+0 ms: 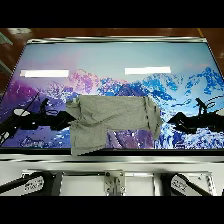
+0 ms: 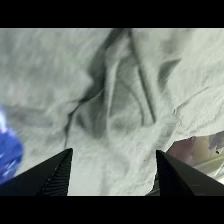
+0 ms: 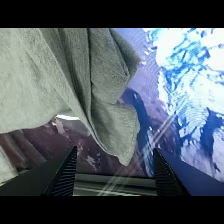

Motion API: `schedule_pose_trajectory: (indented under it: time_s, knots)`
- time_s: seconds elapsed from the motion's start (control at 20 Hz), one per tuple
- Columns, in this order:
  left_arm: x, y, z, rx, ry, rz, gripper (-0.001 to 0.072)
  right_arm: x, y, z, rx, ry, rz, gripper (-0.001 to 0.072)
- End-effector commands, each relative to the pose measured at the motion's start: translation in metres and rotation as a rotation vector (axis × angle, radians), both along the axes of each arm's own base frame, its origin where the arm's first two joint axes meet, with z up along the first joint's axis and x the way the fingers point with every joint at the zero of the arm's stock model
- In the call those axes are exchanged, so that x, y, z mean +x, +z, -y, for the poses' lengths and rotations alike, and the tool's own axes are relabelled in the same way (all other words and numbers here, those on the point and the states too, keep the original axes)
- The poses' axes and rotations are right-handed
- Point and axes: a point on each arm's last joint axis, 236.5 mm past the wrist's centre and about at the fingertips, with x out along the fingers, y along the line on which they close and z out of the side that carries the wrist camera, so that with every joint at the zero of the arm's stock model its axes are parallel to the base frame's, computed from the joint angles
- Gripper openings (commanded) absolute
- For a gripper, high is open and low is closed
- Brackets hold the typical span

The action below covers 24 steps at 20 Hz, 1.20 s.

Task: Fold the shirts.

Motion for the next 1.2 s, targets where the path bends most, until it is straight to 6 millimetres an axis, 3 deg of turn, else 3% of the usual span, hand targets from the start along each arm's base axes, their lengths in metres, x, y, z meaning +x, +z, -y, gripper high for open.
schedule_pose_trajectory:
  time_s: [0.0,0.3,0.55,0.6,0.7,0.85,1.0,1.15]
  knots:
    - [0.022,-0.006,0.024,0.01,-0.039,0.023,0.061,0.003,-0.005,-0.002,0.026,-0.014,-0.01,0.059]
    - [0.041,-0.021,0.048,-0.003,-0.104,-0.012,0.0607,0.003,-0.008,-0.003,0.034,-0.014,-0.019,0.059]
    - [0.046,-0.012,0.053,-0.029,-0.141,-0.013,0.0586,0.003,-0.008,-0.003,0.031,-0.006,-0.014,0.059]
    - [0.048,-0.01,0.053,-0.031,-0.143,-0.008,0.0507,0.003,-0.008,-0.003,0.031,-0.006,-0.014,0.059]
    - [0.052,-0.007,0.052,-0.029,-0.141,0.006,0.0503,0.003,-0.008,-0.003,0.031,-0.006,-0.014,0.059]
    - [0.071,0.005,0.038,-0.013,-0.123,0.055,0.0507,0.003,-0.008,-0.003,0.031,-0.006,-0.014,0.059]
    - [0.093,0.022,0.005,0.031,-0.091,0.094,0.0515,0.004,-0.009,-0.002,0.027,-0.01,-0.01,0.059]
    - [0.101,0.029,-0.01,0.043,-0.072,0.107,0.0548,0.009,-0.01,0.002,0.011,-0.024,0.007,0.059]
